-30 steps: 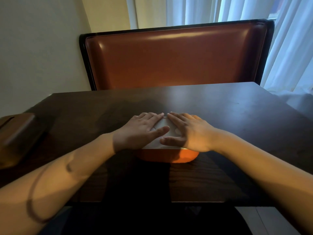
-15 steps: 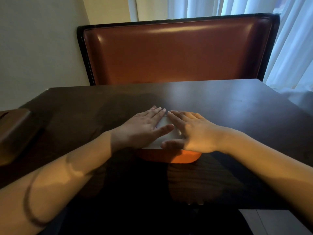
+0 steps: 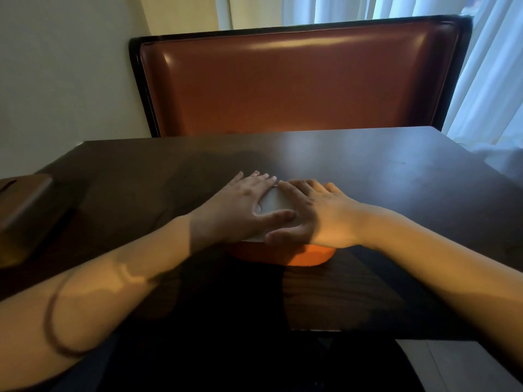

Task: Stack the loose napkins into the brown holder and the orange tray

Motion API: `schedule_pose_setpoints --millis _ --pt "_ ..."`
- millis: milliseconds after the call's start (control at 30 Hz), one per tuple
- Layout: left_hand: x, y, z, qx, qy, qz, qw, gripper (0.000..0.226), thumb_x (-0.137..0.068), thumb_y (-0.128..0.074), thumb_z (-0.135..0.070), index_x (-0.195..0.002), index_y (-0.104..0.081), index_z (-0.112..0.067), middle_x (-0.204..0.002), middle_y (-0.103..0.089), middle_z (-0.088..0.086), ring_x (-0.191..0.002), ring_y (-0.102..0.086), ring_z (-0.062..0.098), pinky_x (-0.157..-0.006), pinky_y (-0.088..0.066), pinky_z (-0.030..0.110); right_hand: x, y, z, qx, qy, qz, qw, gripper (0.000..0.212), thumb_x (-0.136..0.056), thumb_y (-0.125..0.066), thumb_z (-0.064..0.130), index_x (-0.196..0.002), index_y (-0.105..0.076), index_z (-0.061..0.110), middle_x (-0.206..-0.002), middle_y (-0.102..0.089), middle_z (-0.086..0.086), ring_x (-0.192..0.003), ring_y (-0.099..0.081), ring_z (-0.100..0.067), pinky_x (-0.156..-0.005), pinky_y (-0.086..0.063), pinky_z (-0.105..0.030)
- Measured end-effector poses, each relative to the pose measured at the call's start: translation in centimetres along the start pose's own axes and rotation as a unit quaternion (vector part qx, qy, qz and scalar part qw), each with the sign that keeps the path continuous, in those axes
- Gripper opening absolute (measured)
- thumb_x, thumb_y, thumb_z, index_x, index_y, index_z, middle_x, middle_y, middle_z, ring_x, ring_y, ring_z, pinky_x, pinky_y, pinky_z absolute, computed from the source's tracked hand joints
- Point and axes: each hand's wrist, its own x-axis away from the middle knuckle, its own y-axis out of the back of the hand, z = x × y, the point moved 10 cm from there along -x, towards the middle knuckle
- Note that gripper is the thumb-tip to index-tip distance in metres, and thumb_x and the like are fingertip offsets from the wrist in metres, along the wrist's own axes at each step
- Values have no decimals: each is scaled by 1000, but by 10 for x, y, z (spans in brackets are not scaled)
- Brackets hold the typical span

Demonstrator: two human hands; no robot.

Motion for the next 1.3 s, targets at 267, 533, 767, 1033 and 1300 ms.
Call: schedule_pose_setpoints --millis 267,533,767,1033,1300 --pt "73 2 -36 -113 -192 -267 938 76 -79 -67 -67 -126 -63 -8 -131 -61 11 -121 -57 25 -102 -45 40 -3 -3 -4 -9 -1 30 1000 115 -73 -28 88 -158 5 18 -166 -3 1 -149 -6 -18 -119 -10 -36" --pt "53 15 -37 -201 -65 -308 927 70 -67 -71 -45 -123 -43 -13 -116 -59 13 -99 -58 32 -84 -47 47 -20 9 -20 -185 -34 93 978 87 -80 -36 73 -151 -33 23 -159 -29 2 -147 -26 -21 -121 -20 -40" --pt "47 55 21 125 32 -204 970 81 -53 -75 -70 -120 -46 -34 -108 -58 -16 -92 -58 -1 -77 -51 23 -26 37 -46 -590 47 -35 805 68 -91 -34 61 -136 -56 15 -131 -64 -11 -123 -60 -28 -104 -49 -40" --pt "94 38 104 576 201 -87 788 57 -78 -75 -46 -126 -54 -25 -119 -70 6 -106 -69 24 -93 -55 45 -81 -15 42 -675 -23 16 737 74 -70 -76 53 -126 -59 9 -110 -74 -13 -102 -71 -29 -79 -59 -37" --pt "164 32 210 549 358 -109 748 69 -79 -74 -52 -135 -54 -17 -112 -72 7 -96 -73 23 -83 -58 35 -146 -61 136 -674 -106 101 724 79 -69 -81 54 -128 -55 9 -119 -67 -17 -109 -66 -35 -95 -54 -51"
